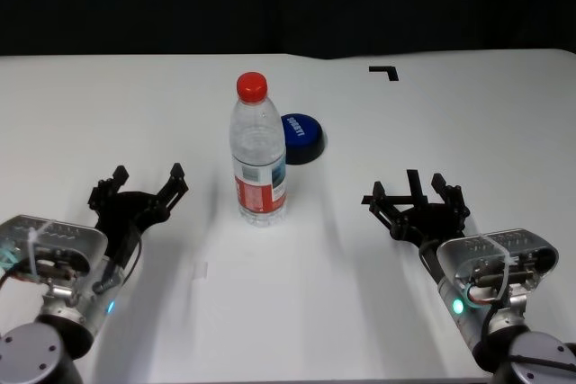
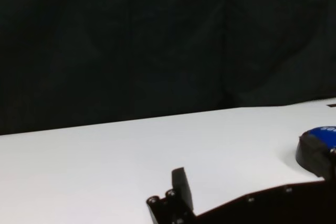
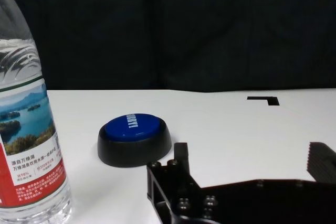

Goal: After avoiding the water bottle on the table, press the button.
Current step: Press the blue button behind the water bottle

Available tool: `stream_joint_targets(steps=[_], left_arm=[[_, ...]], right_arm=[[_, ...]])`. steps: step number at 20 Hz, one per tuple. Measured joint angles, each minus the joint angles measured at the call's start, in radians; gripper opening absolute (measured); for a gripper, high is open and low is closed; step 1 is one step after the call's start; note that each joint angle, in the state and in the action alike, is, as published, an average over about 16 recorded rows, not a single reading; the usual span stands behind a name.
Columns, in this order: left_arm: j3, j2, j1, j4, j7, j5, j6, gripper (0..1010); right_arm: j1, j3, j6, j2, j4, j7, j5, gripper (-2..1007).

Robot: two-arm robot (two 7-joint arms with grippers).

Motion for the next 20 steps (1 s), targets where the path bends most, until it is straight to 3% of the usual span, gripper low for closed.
stream_joint_targets(steps=[20], left_arm=[[-0.014,-0.013,0.004,-0.002,-0.022,0.016,-0.013,1003]], right_arm=[[0.0,0.0,0.0,0.0,0.0,0.0,0.0,1003]])
